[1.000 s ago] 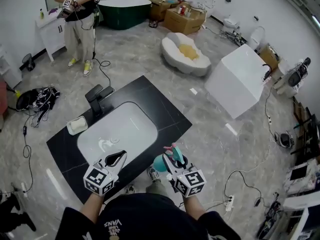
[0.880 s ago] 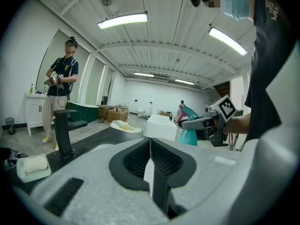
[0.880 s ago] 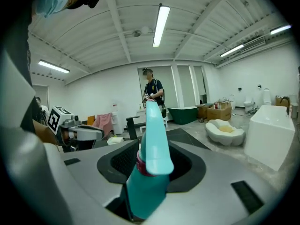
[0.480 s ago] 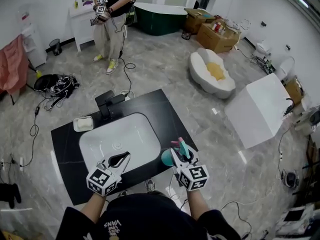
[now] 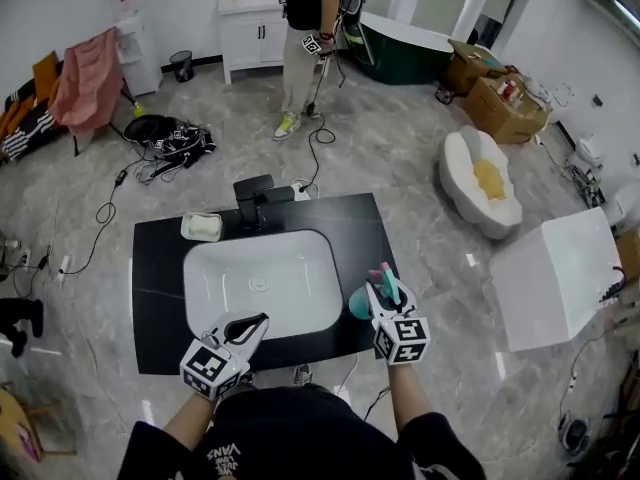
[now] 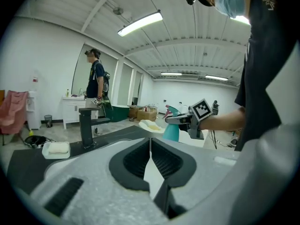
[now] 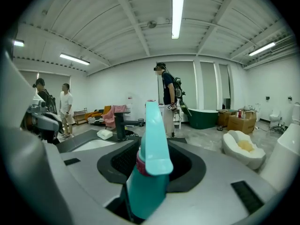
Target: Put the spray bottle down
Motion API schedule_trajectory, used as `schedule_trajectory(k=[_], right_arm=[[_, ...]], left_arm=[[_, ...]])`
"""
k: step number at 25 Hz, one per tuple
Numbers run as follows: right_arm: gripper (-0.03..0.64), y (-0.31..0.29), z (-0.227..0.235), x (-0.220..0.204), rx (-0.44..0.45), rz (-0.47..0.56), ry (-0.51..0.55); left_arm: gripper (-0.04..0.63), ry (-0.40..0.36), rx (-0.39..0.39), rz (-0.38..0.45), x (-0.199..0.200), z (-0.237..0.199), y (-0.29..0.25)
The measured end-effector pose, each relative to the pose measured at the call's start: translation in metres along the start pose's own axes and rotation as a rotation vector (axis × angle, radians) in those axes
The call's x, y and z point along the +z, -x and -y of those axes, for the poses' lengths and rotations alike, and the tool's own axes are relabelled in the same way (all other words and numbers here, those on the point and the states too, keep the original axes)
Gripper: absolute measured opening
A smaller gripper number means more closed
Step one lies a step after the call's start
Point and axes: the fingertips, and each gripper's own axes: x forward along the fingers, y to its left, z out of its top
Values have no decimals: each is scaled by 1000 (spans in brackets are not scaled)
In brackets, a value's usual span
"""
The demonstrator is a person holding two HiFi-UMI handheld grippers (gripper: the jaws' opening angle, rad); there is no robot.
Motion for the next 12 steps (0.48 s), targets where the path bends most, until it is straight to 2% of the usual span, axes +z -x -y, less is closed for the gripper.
schedule_trajectory(k=[6, 12], right_arm=[[175, -47, 18, 3, 48, 3, 49], [175, -90, 30, 14, 46, 12, 120]], left_arm=[[25, 68, 115, -9, -10, 1, 15], [25, 108, 216, -22, -21, -4, 32]])
